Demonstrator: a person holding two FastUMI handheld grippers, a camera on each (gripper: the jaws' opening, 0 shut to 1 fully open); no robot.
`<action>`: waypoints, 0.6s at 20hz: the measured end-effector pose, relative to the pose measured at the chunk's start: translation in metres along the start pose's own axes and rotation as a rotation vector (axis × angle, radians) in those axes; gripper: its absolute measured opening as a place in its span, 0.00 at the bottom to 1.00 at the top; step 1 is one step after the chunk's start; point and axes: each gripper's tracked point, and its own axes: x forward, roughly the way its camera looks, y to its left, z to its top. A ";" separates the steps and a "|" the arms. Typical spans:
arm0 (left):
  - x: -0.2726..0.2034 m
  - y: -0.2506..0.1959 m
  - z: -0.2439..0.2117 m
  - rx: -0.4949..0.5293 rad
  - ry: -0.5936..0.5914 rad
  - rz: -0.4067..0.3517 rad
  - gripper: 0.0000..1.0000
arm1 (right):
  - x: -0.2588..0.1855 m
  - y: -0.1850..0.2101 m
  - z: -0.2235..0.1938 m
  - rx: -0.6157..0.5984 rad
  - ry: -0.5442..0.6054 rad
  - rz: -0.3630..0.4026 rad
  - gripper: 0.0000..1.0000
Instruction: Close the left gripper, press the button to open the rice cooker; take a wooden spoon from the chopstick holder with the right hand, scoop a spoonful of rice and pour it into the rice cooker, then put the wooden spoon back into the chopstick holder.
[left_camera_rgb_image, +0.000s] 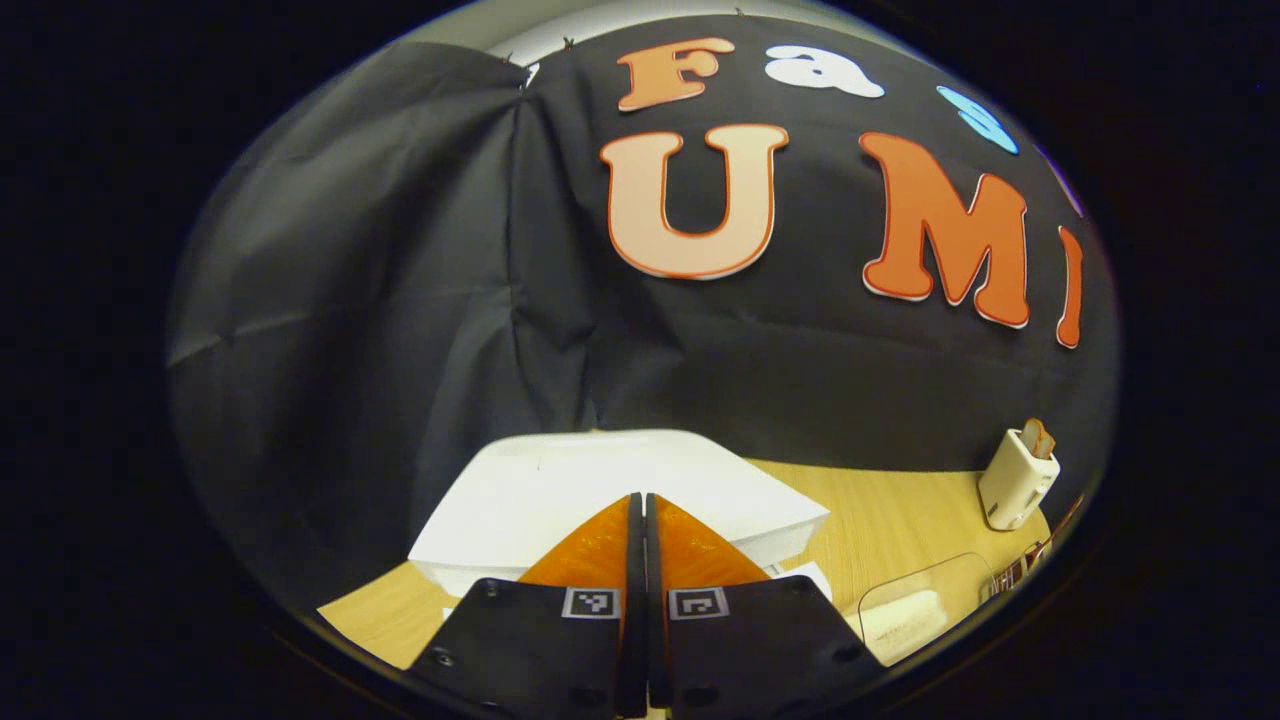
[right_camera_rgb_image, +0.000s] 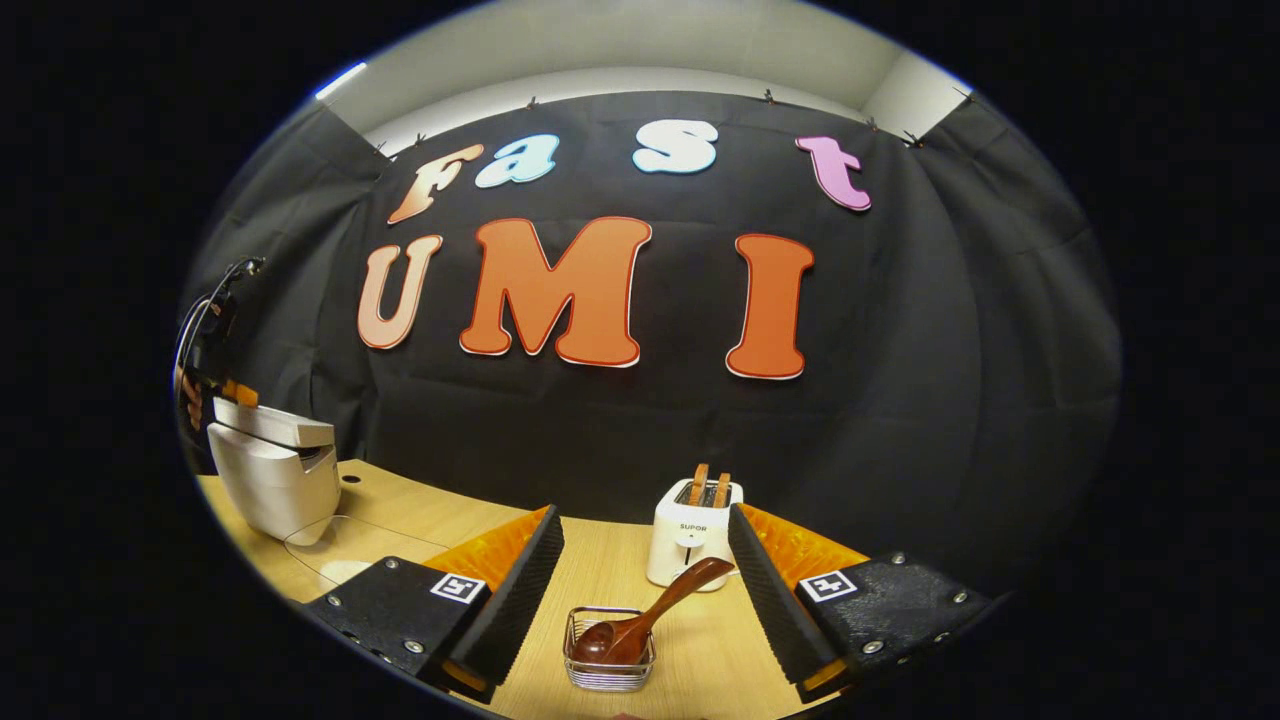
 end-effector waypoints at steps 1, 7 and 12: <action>-0.001 0.000 0.020 0.018 -0.046 0.017 0.04 | 0.001 -0.002 -0.001 -0.003 0.003 -0.008 0.98; -0.022 0.001 0.053 0.039 -0.155 0.026 0.04 | 0.008 -0.007 -0.012 0.001 0.023 -0.024 0.98; -0.028 -0.003 0.051 0.010 -0.165 -0.005 0.04 | 0.017 -0.008 -0.016 0.019 0.032 -0.025 0.98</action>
